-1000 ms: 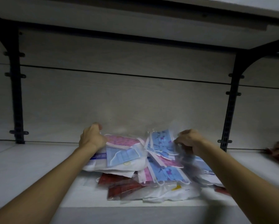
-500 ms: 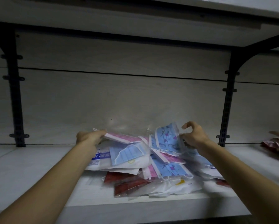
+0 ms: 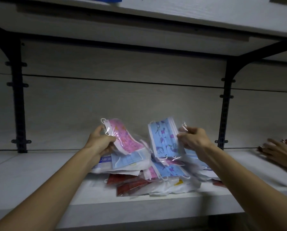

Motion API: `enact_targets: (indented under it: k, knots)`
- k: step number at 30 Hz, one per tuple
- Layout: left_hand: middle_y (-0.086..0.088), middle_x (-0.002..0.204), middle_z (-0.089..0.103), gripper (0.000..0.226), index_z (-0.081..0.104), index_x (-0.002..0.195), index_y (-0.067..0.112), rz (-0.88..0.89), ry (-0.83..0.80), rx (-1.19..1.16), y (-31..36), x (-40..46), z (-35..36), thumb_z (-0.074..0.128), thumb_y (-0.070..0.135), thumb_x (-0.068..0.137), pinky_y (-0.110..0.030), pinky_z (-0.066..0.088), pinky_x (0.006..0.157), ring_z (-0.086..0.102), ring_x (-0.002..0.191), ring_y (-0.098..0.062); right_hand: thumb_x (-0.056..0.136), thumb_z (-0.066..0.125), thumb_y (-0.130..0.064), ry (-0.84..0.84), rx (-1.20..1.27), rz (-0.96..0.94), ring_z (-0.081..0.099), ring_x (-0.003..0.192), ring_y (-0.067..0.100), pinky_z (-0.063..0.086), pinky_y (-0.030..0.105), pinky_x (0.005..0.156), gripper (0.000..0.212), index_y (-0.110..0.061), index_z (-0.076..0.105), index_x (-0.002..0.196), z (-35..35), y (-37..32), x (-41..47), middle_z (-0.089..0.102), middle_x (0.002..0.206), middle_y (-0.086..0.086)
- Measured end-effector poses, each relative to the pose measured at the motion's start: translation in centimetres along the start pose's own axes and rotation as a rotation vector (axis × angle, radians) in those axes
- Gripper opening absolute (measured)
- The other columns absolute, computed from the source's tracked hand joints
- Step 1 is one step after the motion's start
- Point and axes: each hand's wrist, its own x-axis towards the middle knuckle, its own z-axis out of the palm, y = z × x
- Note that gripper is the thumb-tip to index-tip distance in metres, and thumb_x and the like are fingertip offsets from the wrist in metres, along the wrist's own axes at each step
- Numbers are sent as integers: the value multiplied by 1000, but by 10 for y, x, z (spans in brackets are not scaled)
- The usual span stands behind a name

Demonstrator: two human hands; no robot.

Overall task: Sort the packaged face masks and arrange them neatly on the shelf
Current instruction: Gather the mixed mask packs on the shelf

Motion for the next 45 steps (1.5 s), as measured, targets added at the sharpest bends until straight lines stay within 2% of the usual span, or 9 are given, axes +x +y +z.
enact_targets:
  k: [6, 11, 17, 22, 25, 29, 32, 38, 45]
  knots:
    - [-12, 85, 68, 24, 61, 106, 11, 35, 24, -3, 10, -23, -4, 59, -3, 86, -36, 48, 66, 59, 75, -26, 89, 64, -2, -26, 62, 15, 53, 66, 15, 47, 24, 57, 15, -4, 63, 104, -15, -6, -15, 59, 81, 7]
    - [-15, 91, 64, 22, 57, 88, 16, 110, 62, -77, 21, -59, -7, 55, -6, 88, -34, 47, 62, 58, 72, -23, 87, 62, 4, -93, 197, 36, 55, 71, 19, 49, 31, 71, 21, -6, 64, 105, -29, -8, -36, 62, 82, 9]
    - [-10, 90, 68, 24, 57, 97, 21, 135, 96, -148, 17, -124, -24, 52, -3, 93, -33, 58, 55, 70, 70, -18, 89, 58, 4, -278, 237, 33, 54, 76, 23, 45, 30, 68, 15, -6, 69, 87, -21, 0, -84, 63, 83, 15]
    - [-8, 91, 72, 25, 57, 112, 20, 127, 100, -28, 11, -163, -63, 55, 3, 93, -45, 56, 80, 70, 88, -27, 91, 57, 0, -365, 115, 8, 65, 74, 23, 55, 38, 72, 12, -4, 68, 91, 9, 8, -120, 70, 83, 12]
    - [-5, 82, 74, 24, 59, 111, 17, 136, 139, 7, 6, -176, -95, 57, 3, 92, -40, 55, 73, 71, 82, -24, 90, 56, 2, -362, 146, -21, 62, 62, 16, 52, 33, 63, 18, -7, 68, 81, 33, 3, -136, 66, 70, 6]
    - [-9, 84, 75, 20, 60, 104, 21, 123, 121, 56, 5, -194, -148, 56, 4, 92, -36, 53, 73, 71, 82, -23, 90, 59, -2, -400, 135, -73, 67, 69, 18, 51, 29, 58, 11, -6, 68, 86, 71, -13, -163, 69, 81, 9]
    - [-8, 86, 75, 21, 60, 106, 21, 130, 136, 117, 9, -208, -200, 58, 6, 91, -27, 51, 67, 71, 80, -19, 90, 57, -1, -464, 156, -83, 58, 53, 9, 45, 24, 51, 15, -8, 67, 82, 108, -27, -192, 63, 65, 2]
    - [-3, 88, 74, 24, 60, 105, 22, 161, 162, 194, 26, -234, -320, 62, 4, 89, -30, 54, 74, 72, 88, -18, 89, 61, -5, -547, 131, -105, 69, 89, 23, 53, 43, 90, 10, -8, 70, 92, 185, -52, -261, 73, 91, 10]
    - [-10, 96, 73, 25, 60, 107, 25, 186, 228, 255, 40, -270, -447, 63, 7, 89, -45, 51, 91, 69, 95, -24, 89, 62, -5, -576, 129, -142, 69, 93, 26, 51, 47, 95, 12, -5, 70, 97, 280, -73, -342, 72, 99, 15]
